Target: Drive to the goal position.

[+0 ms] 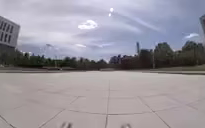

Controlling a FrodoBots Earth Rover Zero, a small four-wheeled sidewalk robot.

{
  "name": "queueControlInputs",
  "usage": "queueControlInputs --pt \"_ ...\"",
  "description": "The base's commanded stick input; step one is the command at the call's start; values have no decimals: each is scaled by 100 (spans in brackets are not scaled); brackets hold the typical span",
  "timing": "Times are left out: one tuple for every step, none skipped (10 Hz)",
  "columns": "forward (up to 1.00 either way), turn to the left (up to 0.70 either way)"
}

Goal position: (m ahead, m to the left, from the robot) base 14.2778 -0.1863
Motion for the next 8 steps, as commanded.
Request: queueControlInputs --pt "70 -8" --pt "70 -12" --pt "70 -14" --pt "70 -2" --pt "70 0" --pt "70 0" --pt "70 0" --pt "70 0"
